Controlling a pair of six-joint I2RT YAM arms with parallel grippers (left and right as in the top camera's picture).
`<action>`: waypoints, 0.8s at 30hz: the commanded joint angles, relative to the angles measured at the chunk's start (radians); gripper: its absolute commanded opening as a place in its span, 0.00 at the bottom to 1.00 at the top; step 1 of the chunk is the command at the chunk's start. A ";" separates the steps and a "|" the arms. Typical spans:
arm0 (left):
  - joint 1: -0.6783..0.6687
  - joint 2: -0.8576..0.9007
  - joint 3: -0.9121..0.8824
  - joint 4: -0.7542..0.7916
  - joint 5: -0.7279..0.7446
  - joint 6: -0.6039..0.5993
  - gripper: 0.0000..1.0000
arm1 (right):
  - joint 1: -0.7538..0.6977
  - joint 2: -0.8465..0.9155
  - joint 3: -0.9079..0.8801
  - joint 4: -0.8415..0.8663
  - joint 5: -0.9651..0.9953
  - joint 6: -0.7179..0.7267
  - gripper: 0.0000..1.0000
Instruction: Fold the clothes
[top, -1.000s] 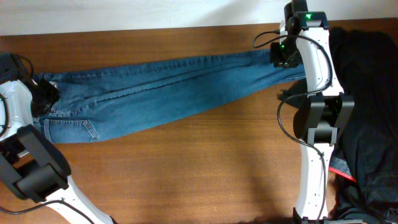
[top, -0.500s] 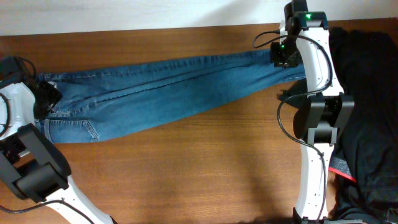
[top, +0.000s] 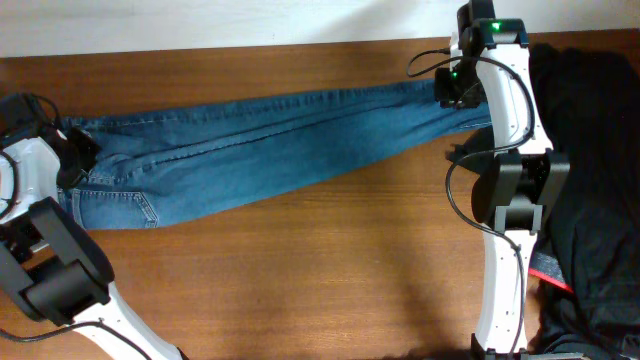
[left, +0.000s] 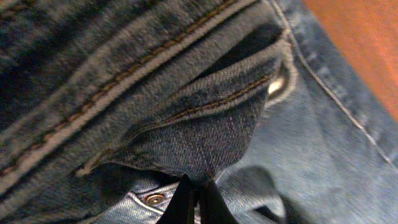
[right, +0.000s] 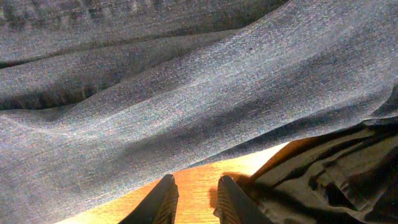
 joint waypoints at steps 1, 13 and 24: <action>-0.002 -0.091 0.061 0.021 0.145 0.028 0.00 | -0.002 0.004 -0.004 -0.003 -0.005 0.001 0.27; 0.005 -0.169 0.087 0.282 0.033 -0.122 0.00 | -0.002 0.004 -0.004 -0.003 -0.006 0.001 0.27; -0.050 0.028 0.087 0.301 -0.077 -0.121 0.00 | -0.002 0.004 -0.004 -0.010 -0.005 0.001 0.27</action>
